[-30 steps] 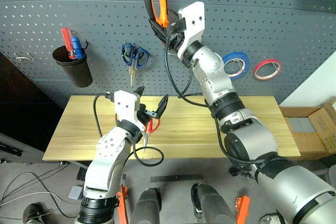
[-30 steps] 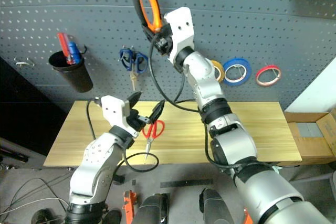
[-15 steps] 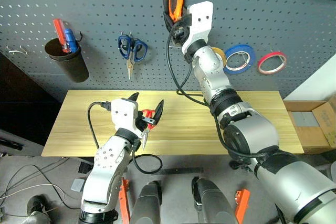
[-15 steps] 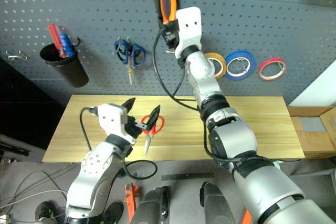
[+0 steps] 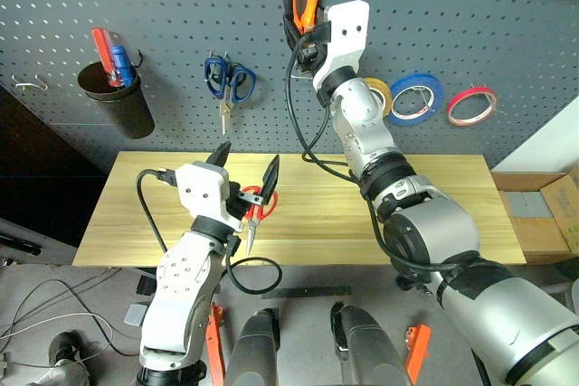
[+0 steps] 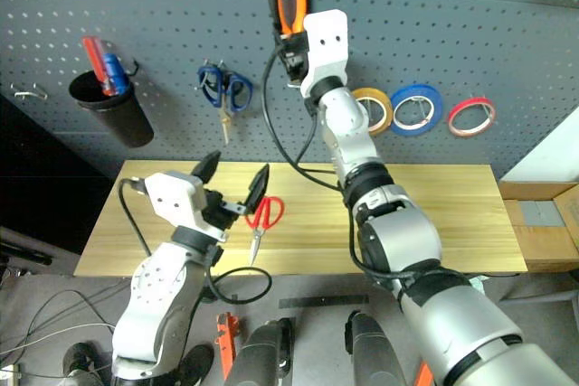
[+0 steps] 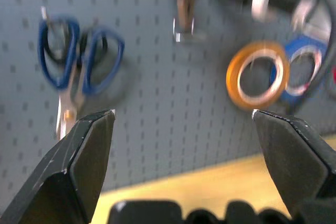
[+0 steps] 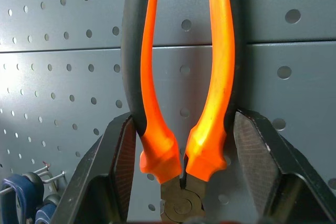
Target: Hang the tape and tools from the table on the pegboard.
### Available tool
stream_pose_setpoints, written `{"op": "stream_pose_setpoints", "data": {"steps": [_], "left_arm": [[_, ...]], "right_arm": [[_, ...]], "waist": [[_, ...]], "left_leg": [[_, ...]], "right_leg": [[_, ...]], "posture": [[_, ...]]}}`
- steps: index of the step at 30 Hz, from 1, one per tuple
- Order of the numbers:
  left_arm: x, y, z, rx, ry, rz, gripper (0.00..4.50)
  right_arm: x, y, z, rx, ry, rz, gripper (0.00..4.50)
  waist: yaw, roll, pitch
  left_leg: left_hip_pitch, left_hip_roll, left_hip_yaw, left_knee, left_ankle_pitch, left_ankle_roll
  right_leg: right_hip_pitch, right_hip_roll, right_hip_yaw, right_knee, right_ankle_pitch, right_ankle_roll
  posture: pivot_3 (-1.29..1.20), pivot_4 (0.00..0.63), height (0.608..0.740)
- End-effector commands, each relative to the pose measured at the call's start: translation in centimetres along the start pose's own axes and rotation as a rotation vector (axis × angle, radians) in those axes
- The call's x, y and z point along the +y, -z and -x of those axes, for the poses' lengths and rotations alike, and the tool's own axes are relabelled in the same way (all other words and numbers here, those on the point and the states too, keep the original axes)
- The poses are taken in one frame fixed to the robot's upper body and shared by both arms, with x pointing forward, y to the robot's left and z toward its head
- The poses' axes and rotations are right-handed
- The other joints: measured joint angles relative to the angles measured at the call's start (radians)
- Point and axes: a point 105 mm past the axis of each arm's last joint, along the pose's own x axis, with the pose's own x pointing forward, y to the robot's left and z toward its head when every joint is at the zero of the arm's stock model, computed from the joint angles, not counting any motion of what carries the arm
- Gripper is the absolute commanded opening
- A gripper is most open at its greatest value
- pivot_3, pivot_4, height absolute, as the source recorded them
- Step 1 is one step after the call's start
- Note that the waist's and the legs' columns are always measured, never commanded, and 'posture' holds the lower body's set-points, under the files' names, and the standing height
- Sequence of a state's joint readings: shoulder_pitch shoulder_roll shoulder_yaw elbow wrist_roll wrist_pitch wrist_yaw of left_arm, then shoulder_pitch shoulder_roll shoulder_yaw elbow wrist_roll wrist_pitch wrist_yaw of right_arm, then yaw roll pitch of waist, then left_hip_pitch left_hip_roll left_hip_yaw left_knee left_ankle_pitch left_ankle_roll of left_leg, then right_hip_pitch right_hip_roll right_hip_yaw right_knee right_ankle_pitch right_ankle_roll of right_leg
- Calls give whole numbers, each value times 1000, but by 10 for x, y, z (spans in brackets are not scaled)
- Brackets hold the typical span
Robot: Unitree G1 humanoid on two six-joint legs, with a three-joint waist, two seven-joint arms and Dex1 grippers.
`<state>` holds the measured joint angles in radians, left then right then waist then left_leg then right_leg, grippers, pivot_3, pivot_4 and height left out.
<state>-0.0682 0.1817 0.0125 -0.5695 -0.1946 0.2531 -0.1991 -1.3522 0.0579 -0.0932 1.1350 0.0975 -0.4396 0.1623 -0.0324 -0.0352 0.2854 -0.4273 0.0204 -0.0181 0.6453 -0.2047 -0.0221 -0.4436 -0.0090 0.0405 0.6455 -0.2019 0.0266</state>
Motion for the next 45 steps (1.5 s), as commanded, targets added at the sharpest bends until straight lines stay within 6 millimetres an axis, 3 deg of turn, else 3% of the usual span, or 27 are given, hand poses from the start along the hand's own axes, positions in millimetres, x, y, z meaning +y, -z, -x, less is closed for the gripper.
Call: {"op": "stream_pose_setpoints", "data": {"steps": [1, 18, 23, 30, 39, 45], "left_arm": [[-3, -24, 0, -92, 34, -36, 4500], [3, -14, 10, -31, 30, -50, 4500], [4, -13, 10, -29, 28, -50, 4500], [5, -11, 11, -21, 23, -49, 4500], [12, -4, 14, 0, 3, -39, 4500], [22, 7, 22, 46, -14, -42, 4500]], "right_arm": [[-5, -13, -2, -51, 34, 8, 2253], [-8, 10, 14, -5, 76, 23, 2252], [2, 8, 19, -31, 32, 37, 2252], [6, -3, 22, -66, 19, 48, 4462], [2, -11, 33, -85, 5, 53, 4462], [-7, -21, 60, -81, 2, 82, 4462]], "waist": [[0, 0, 0], [2, 1, 3], [2, 2, 4], [1, 3, 4], [1, 3, 4], [2, 3, 4]], "left_leg": [[0, 0, 0, 0, 0, 0], [0, 4, 0, -1, 0, 0], [-4, 4, -1, -2, 0, 0], [-5, 6, 0, -3, 0, 0], [-5, 7, 0, -4, 0, 0], [-5, 7, 0, -4, 0, -1]], "right_leg": [[0, 0, 0, 0, 0, 0], [-1, 4, 0, -1, -3, -5], [-4, 4, -2, -1, -1, -1], [-7, 6, -1, -1, -1, -2], [-7, 7, -1, -1, -1, -2], [-7, 7, -1, -1, -1, -2]], "posture": [[21, 310, 740], [21, 307, 740], [19, 306, 740], [23, 304, 740], [20, 303, 740], [20, 299, 740]]}}
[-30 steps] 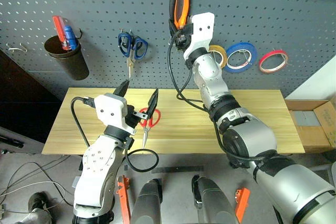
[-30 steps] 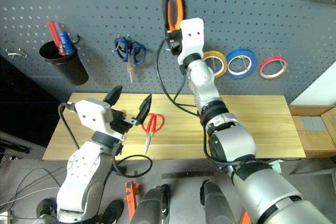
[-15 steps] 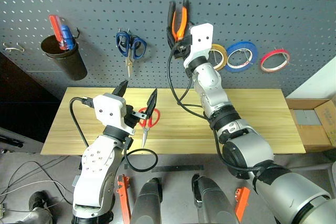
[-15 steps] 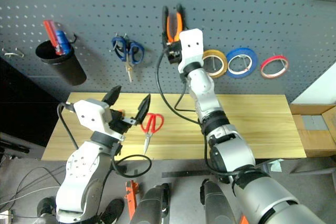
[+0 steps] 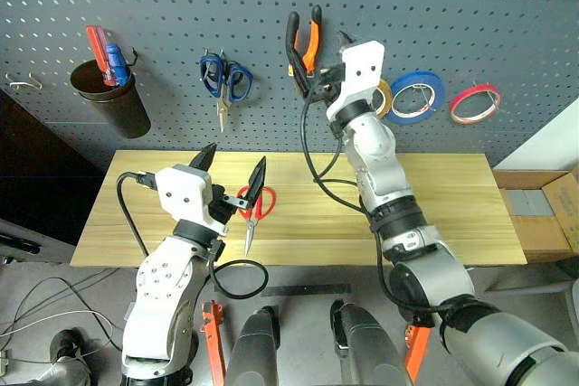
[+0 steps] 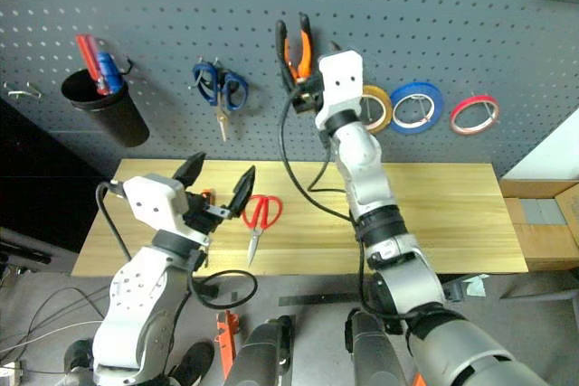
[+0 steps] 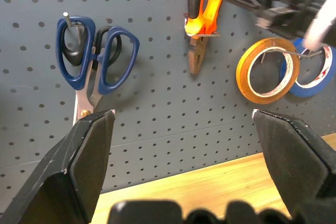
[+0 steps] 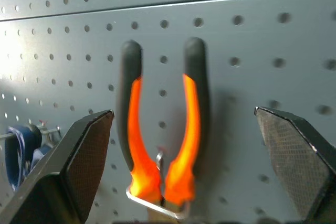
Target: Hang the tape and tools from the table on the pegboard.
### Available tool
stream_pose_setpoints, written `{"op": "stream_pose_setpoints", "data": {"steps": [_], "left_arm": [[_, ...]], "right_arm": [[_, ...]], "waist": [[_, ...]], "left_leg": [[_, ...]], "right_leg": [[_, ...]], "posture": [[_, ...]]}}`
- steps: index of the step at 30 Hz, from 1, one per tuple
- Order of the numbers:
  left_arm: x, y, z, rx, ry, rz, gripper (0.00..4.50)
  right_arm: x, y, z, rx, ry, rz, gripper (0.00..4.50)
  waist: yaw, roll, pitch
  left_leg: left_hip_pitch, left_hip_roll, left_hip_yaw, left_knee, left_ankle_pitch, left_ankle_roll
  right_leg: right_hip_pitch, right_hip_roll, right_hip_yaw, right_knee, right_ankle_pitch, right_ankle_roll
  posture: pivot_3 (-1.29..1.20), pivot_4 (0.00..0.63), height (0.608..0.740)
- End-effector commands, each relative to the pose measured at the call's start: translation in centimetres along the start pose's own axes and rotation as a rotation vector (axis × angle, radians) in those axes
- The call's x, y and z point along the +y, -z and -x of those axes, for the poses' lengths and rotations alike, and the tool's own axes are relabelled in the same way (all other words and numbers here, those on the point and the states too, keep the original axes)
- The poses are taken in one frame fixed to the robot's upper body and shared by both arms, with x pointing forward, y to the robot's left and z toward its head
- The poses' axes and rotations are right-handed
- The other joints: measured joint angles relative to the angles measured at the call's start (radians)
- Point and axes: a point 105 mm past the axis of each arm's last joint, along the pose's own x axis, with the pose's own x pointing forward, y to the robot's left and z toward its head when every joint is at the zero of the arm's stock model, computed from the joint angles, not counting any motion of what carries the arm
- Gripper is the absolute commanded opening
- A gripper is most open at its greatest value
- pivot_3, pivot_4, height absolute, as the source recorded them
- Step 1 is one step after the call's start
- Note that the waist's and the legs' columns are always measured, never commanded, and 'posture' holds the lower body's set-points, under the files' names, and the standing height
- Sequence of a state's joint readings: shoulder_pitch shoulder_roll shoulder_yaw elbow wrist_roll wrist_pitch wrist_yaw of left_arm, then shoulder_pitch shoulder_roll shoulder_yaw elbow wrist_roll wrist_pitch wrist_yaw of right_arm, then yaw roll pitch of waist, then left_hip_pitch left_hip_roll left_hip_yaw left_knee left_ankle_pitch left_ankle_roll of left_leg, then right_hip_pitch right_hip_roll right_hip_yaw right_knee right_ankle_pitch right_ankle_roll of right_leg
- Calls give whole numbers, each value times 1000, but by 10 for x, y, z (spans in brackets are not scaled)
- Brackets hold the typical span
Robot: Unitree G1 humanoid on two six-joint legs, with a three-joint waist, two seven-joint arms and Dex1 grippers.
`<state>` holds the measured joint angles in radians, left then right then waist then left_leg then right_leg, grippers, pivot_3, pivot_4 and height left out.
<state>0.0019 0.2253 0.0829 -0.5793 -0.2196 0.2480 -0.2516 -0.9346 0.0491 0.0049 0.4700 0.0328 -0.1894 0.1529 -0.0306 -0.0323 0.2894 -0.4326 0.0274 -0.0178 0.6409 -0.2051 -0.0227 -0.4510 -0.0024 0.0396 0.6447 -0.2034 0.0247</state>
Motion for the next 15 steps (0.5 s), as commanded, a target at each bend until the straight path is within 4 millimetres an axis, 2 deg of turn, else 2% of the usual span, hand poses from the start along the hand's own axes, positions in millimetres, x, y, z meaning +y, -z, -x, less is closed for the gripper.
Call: {"op": "stream_pose_setpoints", "data": {"steps": [1, 7, 10, 15], "left_arm": [[7, 3, 7, 7, -7, -6, 4500], [21, 26, 17, 101, -29, 11, 4500], [17, 47, 25, 246, 22, 10, 4500], [20, 69, 32, 417, -7, 62, 4500]], "right_arm": [[-2, -26, 9, -63, -21, 22, 4462], [-9, -27, 30, -17, -37, 44, 4462], [-14, -26, 43, 21, -30, 46, 4462], [-29, -5, 82, 198, 19, -92, 4462]], "waist": [[0, 0, 0], [-2, 0, 0], [-2, 0, 0], [1, 0, 0]], "left_leg": [[0, 0, 0, 0, 0, 0], [0, 1, 0, 0, 0, 0], [0, 1, 1, -1, 0, 0], [0, 1, 1, -3, 0, 0]], "right_leg": [[0, 0, 0, 0, 0, 0], [-1, 0, 0, 1, 0, -1], [-2, 1, 1, 1, -1, -1], [-3, 0, 1, 0, -1, -1]], "posture": [[17, 299, 740], [9, 293, 740], [11, 291, 740], [5, 282, 740]]}}
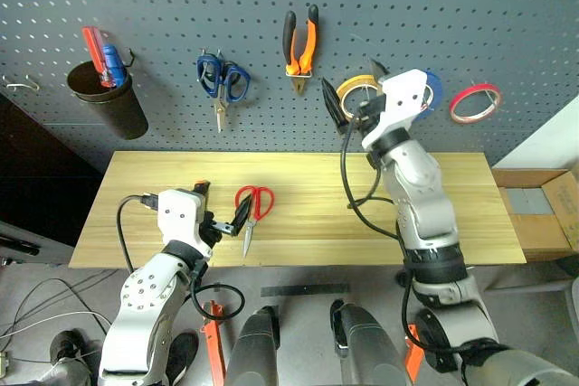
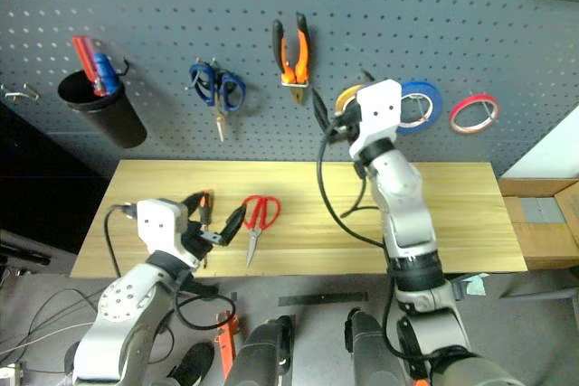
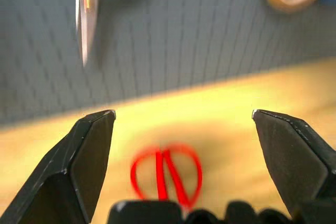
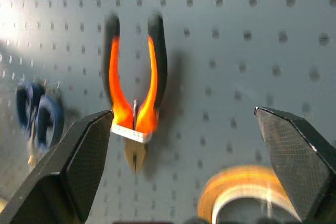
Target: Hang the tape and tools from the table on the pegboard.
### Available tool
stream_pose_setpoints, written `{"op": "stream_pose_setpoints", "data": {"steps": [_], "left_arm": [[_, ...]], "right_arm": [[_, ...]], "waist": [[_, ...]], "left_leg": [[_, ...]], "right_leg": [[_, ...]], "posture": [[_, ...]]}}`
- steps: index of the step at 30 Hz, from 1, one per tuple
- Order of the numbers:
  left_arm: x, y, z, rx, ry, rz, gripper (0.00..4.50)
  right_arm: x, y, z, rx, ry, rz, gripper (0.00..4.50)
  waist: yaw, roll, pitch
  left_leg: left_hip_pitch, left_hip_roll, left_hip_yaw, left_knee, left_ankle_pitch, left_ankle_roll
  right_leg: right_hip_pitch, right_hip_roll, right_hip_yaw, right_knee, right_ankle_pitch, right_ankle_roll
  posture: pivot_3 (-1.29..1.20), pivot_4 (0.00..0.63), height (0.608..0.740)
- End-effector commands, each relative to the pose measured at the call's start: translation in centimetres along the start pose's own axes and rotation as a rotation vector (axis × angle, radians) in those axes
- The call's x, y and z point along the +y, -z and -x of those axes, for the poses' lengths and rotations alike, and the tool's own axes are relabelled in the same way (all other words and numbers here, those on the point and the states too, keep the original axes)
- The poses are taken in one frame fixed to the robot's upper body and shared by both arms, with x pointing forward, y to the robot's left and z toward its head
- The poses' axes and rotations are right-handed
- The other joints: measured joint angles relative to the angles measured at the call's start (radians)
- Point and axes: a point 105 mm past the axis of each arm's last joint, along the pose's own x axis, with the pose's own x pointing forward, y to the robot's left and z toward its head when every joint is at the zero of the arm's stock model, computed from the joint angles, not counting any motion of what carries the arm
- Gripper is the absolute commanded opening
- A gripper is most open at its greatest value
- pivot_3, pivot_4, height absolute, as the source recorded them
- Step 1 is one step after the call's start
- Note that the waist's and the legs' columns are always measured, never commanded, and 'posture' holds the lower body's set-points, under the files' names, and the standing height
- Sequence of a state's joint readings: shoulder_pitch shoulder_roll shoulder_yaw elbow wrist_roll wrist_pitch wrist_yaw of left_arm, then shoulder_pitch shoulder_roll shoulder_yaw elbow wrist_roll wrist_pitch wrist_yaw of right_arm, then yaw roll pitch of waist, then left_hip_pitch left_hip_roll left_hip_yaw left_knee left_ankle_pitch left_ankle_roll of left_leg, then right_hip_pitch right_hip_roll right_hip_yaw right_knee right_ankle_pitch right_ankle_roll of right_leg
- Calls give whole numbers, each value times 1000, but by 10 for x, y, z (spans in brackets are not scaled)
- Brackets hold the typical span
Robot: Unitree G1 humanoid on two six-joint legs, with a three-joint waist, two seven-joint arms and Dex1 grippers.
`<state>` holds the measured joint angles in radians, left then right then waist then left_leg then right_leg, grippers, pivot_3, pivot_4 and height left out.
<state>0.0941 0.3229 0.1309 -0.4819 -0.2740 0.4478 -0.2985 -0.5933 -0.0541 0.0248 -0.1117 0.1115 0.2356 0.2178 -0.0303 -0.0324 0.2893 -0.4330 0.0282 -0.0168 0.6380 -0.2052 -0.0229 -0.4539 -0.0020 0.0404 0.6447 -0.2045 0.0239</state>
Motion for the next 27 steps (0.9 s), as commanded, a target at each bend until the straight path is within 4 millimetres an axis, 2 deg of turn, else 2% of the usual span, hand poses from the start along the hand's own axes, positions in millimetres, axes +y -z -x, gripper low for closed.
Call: {"op": "stream_pose_setpoints", "data": {"steps": [1, 4, 8, 9, 11, 14, 18, 20, 27], "left_arm": [[-2, 7, -1, 89, -2, 1, 4500], [-7, 29, -5, 269, 1, -100, 4500], [-14, 34, -16, 347, -8, -24, 4500], [-15, 40, -18, 393, -19, -5, 4500], [-16, 53, -20, 474, -36, 13, 4500], [-15, 65, -29, 568, -97, 44, 4500], [-11, 69, -35, 641, -164, 101, 4500], [-12, 65, -42, 622, -158, 104, 4500], [-7, 75, -49, 689, -211, 118, 4500]], "right_arm": [[-10, 4, 24, 76, -2, -80, 4462], [-11, 28, 49, 220, -65, -165, 4462], [10, 53, 85, 418, -274, -297, 4462], [18, 59, 95, 473, -343, -297, 4462], [31, 67, 112, 549, -455, -284, 4462], [51, 74, 135, 572, -658, -76, 4462], [63, 71, 141, 501, -760, 35, 4462], [66, 71, 141, 484, -781, 49, 4462], [64, 73, 136, 460, -755, 73, 4462]], "waist": [[1, 0, 0], [1, 0, 0], [-3, 0, 0], [-4, 0, 0], [-7, 0, 0], [-10, 0, 1], [-13, -4, 3], [-14, -4, 3], [-12, -4, 3]], "left_leg": [[0, 0, 0, 0, 0, 0], [0, -1, 0, 1, 0, 0], [0, -1, 1, 1, 0, 0], [0, 0, 0, 2, 0, 0], [0, -1, 1, 2, 0, 0], [0, -2, 0, 1, 0, 0], [0, -4, 0, 2, 0, 0], [0, -3, 0, 2, 0, 0], [0, -3, 0, 3, -1, -1]], "right_leg": [[0, 0, 0, 0, 0, 0], [0, 0, 0, 0, 0, 0], [0, 0, 1, 0, -2, -4], [0, 0, 1, 0, -2, -4], [0, 1, 1, 1, -2, -3], [0, 2, 0, 0, 0, 1], [0, 4, 0, 0, 1, 2], [0, 4, 0, 0, 1, 2], [0, 4, 1, 0, 1, 3]], "posture": [[0, 282, 740], [-2, 283, 740], [-9, 288, 740], [-4, 288, 740], [-6, 288, 740], [-20, 294, 740], [-23, 293, 740], [-25, 295, 740], [-28, 295, 740]]}}
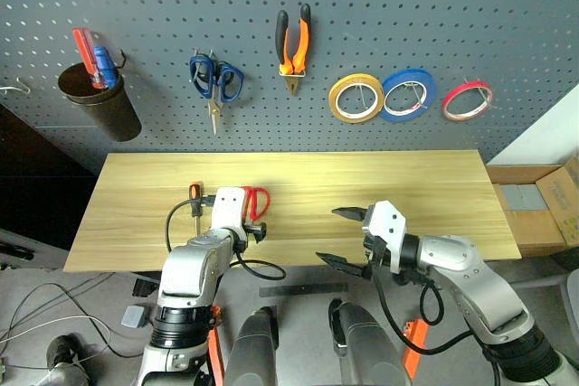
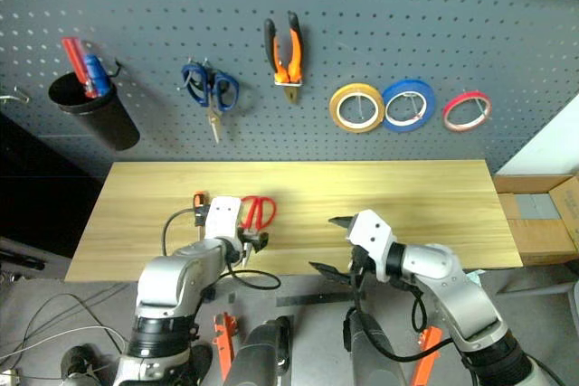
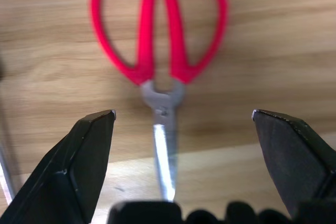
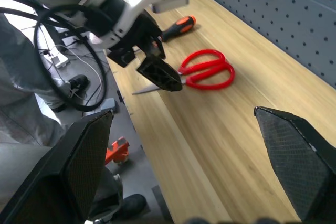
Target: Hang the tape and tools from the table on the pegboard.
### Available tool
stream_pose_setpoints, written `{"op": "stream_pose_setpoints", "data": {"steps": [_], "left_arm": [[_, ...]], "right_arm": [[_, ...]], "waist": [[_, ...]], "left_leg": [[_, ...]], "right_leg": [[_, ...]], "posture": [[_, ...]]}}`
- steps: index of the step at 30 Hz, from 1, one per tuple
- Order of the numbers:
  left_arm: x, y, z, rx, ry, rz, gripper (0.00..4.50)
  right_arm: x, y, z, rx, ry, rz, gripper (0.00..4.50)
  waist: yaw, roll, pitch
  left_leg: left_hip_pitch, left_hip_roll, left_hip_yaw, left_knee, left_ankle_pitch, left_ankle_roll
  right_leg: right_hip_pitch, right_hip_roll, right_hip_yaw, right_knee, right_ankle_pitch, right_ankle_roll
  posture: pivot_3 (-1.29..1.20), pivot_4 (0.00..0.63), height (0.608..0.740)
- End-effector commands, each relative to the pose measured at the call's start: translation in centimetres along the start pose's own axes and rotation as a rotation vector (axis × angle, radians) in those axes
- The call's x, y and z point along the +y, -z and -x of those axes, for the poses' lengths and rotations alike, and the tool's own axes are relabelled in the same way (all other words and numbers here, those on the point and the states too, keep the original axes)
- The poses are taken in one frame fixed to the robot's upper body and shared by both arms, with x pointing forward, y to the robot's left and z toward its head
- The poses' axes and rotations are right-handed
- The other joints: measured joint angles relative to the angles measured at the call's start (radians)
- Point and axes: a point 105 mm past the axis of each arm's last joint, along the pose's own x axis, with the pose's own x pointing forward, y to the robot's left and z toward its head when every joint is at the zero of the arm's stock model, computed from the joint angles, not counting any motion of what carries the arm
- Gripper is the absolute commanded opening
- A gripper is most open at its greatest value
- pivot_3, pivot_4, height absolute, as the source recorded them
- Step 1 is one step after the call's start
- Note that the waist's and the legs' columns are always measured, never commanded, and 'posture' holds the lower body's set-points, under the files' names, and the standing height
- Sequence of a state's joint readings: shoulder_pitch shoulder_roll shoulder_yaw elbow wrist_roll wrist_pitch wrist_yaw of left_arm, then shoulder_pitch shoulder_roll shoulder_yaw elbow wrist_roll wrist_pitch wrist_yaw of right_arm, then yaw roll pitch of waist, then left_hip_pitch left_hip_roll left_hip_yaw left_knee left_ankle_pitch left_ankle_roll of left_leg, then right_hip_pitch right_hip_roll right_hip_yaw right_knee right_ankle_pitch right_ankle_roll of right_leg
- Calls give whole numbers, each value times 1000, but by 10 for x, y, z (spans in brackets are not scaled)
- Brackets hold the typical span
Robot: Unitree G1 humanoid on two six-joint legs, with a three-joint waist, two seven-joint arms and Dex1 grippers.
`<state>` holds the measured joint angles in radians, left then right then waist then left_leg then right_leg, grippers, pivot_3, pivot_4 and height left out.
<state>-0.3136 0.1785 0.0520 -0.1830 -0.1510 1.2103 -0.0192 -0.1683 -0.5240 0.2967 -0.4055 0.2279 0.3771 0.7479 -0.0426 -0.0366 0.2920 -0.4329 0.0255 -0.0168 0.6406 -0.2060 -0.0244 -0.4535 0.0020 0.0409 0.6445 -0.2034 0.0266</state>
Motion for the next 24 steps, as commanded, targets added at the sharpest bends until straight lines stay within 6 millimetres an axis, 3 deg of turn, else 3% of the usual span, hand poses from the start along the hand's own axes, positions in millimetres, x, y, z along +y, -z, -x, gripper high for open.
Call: {"op": "stream_pose_setpoints", "data": {"steps": [1, 15, 21, 24], "left_arm": [[3, 3, -4, 31, -35, 4, 4500], [-1, -6, -34, 100, 4, -7, 4500], [0, 4, -36, 155, -1, -13, 4500], [5, 10, -35, 175, -19, -13, 3917]], "right_arm": [[-2, -7, 0, -31, 17, 26, 4462], [-4, -5, -2, -27, 56, 7, 4462], [-5, -4, -1, -22, 64, 4, 4462], [-6, -4, -1, -20, 70, 4, 4500]], "waist": [[2, 0, 0], [10, -2, 1], [10, -2, 1], [9, -2, 1]], "left_leg": [[0, 0, 0, 0, 0, 0], [0, 0, 0, 3, 0, 0], [1, 0, 0, 3, 0, 0], [2, 0, 0, 3, 0, -1]], "right_leg": [[0, 0, 0, 0, 0, 0], [1, -1, 0, 1, 1, 1], [2, -1, 0, 1, 1, 1], [3, -1, 0, 1, 1, 2]], "posture": [[-28, 295, 740], [-29, 299, 740], [-30, 302, 740], [-26, 301, 740]]}}
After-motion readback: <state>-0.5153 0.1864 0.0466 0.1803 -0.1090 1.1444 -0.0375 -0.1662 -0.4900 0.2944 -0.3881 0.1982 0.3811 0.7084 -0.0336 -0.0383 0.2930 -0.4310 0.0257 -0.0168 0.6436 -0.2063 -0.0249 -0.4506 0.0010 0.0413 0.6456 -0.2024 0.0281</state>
